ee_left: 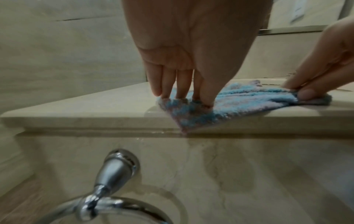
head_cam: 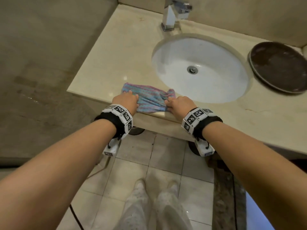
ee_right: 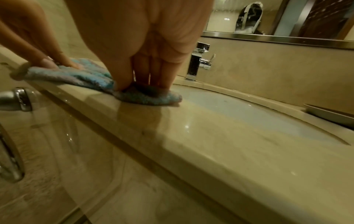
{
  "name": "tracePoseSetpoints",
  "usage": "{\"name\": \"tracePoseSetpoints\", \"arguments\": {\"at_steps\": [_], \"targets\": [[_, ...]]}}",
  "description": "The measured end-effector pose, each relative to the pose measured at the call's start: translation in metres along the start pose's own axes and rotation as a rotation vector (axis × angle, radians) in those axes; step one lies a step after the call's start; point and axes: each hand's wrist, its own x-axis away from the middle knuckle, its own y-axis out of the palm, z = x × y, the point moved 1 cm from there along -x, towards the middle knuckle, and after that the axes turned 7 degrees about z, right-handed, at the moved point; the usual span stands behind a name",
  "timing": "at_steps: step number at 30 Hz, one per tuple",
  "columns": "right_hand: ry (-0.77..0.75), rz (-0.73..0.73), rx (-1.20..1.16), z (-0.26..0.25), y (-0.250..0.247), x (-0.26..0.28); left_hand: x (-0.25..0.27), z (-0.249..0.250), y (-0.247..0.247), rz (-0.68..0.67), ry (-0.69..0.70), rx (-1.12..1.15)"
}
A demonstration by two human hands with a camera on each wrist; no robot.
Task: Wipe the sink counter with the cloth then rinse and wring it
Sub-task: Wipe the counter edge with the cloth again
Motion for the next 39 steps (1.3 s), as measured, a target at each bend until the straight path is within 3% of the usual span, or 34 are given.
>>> {"name": "tracePoseSetpoints", "arguments": {"at_steps": [7,19,29,39], "targets": [[0.081,-0.052,0.008,0.051,0.01,0.049,-0.007,0.069,-0.003,-0.017,0.104,-0.01],[0.249,-0.056,-0.045,0.164,0.031,0.152,-0.001,0.233,-0.018,-0.047,0.132,0.046],[0.436,-0.021,-0.02,0.25,0.049,0.23,0.003,0.349,-0.042,-0.045,0.331,-0.136],[0.718,-0.023,-0.098,0.315,0.067,0.247,-0.061,0.42,-0.058,-0.055,0.426,-0.075]]}}
